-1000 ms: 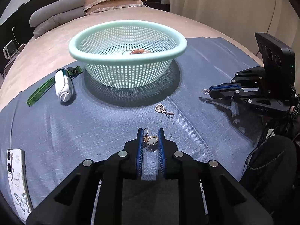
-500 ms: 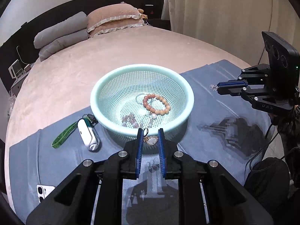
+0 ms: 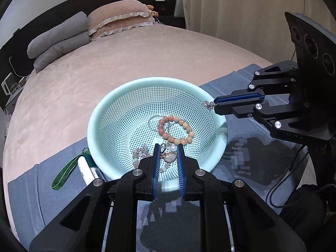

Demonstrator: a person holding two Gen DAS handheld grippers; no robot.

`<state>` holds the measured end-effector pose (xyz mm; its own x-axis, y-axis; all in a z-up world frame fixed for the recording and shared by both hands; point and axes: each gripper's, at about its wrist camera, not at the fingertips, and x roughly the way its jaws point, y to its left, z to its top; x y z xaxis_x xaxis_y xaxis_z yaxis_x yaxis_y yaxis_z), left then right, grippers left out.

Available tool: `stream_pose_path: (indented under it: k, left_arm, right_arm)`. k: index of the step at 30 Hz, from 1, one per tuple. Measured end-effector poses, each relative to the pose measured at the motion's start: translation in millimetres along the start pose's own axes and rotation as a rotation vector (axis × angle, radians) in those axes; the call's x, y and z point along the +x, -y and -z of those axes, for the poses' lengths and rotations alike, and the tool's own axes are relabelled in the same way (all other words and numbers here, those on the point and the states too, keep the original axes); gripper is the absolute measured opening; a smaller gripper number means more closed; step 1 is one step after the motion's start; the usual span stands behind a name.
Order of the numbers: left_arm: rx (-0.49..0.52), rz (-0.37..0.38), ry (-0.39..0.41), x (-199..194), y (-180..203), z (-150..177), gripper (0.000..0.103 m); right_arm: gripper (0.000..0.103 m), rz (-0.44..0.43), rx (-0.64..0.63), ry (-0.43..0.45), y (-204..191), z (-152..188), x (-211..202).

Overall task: Organize jewelry
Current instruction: 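Carry both charm earrings over the basket and open both tools to drop them, then withdraw both tools from the basket toward the remaining earrings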

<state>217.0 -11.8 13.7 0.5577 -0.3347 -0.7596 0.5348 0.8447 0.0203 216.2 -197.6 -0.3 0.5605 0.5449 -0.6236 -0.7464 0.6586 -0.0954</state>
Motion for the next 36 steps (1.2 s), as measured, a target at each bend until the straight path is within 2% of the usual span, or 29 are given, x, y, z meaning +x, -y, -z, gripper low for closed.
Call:
stream_pose_path:
  k: [6,26,29,30,31,32,33,34,36]
  left_arm:
    - [-0.007,0.011,-0.019,14.2,-5.2,1.0,0.016]
    - [-0.009,0.011,-0.044,26.8,-8.7,1.4,0.016]
    - [-0.019,0.001,-0.023,24.3,-9.7,1.3,0.019]
    - [-0.02,-0.003,-0.018,23.1,-9.9,1.6,0.024]
    - [-0.023,-0.005,-0.013,21.5,-10.3,1.8,0.029]
    - [-0.027,-0.009,-0.007,19.7,-11.1,1.8,0.043]
    - [-0.027,-0.018,0.003,17.1,-11.2,1.7,0.057]
    - [-0.03,-0.025,0.012,14.5,-11.3,1.8,0.067]
    - [-0.041,-0.043,0.027,9.3,-12.5,2.1,0.076]
  right_arm:
    - [0.004,-0.016,0.006,-0.03,4.1,8.8,14.4]
    - [0.005,-0.013,0.043,-0.035,9.9,11.0,20.1]
    - [0.006,0.0,0.061,-0.018,13.7,11.1,17.0]
    - [0.006,0.004,0.066,-0.015,14.7,11.3,16.1]
    - [0.011,0.013,0.07,-0.01,15.7,12.4,14.6]
    - [0.027,0.018,0.079,-0.006,17.1,13.4,13.6]
    - [0.052,0.019,0.09,0.001,18.5,14.4,12.3]
    - [0.06,0.026,0.1,0.019,19.5,15.7,9.3]
    - [0.074,0.025,0.124,0.046,21.7,18.3,3.8]
